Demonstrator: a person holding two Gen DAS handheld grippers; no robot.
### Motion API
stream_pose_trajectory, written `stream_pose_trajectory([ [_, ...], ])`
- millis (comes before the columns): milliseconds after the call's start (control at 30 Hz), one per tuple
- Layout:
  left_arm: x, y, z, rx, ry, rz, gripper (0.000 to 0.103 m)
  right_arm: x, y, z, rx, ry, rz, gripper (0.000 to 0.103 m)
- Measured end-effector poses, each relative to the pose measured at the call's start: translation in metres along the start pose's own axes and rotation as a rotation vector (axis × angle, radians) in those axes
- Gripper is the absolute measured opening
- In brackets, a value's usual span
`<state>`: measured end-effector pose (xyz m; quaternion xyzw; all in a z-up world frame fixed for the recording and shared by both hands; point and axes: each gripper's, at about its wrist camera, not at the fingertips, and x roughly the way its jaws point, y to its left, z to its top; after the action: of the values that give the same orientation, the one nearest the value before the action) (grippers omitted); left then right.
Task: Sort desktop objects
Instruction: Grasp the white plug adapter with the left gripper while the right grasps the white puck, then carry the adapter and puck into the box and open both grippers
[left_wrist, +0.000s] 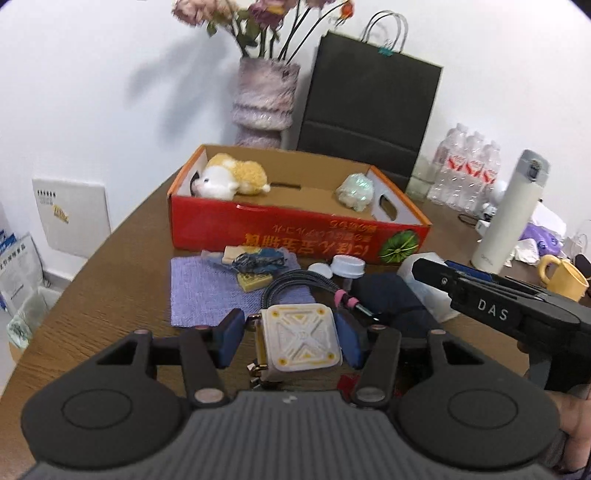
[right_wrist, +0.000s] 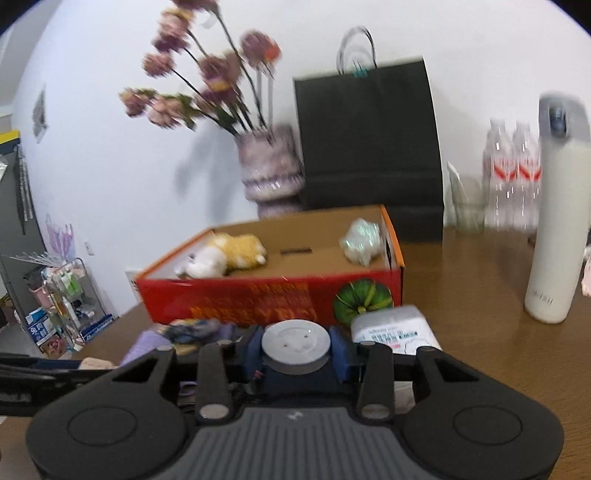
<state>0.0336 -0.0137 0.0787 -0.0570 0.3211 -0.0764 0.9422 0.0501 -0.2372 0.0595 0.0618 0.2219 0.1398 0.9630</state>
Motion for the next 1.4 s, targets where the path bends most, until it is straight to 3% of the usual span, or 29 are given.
stream_pose_trajectory([
  [367, -0.041, -0.004, -0.006, 0.022, -0.063, -0.014, 0.056, -0.065, 0.034, -0.015, -0.092, -0.003, 0.040, 0.038],
  [667, -0.025, 0.001, 0.046, 0.052, -0.162, 0.016, 0.056, -0.064, 0.021, 0.035, -0.096, -0.077, -0.016, 0.038],
  [833, 0.007, 0.009, 0.093, 0.049, -0.167, 0.019, 0.056, -0.035, 0.009, 0.077, -0.068, -0.096, -0.013, 0.038],
  [933, 0.035, 0.010, 0.137, 0.044, -0.141, -0.024, 0.056, -0.005, 0.003, 0.103, -0.044, -0.058, 0.014, 0.038],
  [1100, 0.076, -0.003, 0.194, 0.103, -0.135, -0.029, 0.056, 0.062, -0.001, 0.158, -0.053, 0.013, 0.020, 0.038],
  [1267, 0.138, -0.005, 0.235, 0.108, -0.014, -0.023, 0.056, 0.122, -0.006, 0.201, -0.042, 0.098, 0.007, 0.038],
  [1400, 0.200, 0.004, 0.241, 0.070, 0.130, 0.012, 0.056, 0.174, -0.015, 0.216, -0.035, 0.203, -0.015, 0.038],
])
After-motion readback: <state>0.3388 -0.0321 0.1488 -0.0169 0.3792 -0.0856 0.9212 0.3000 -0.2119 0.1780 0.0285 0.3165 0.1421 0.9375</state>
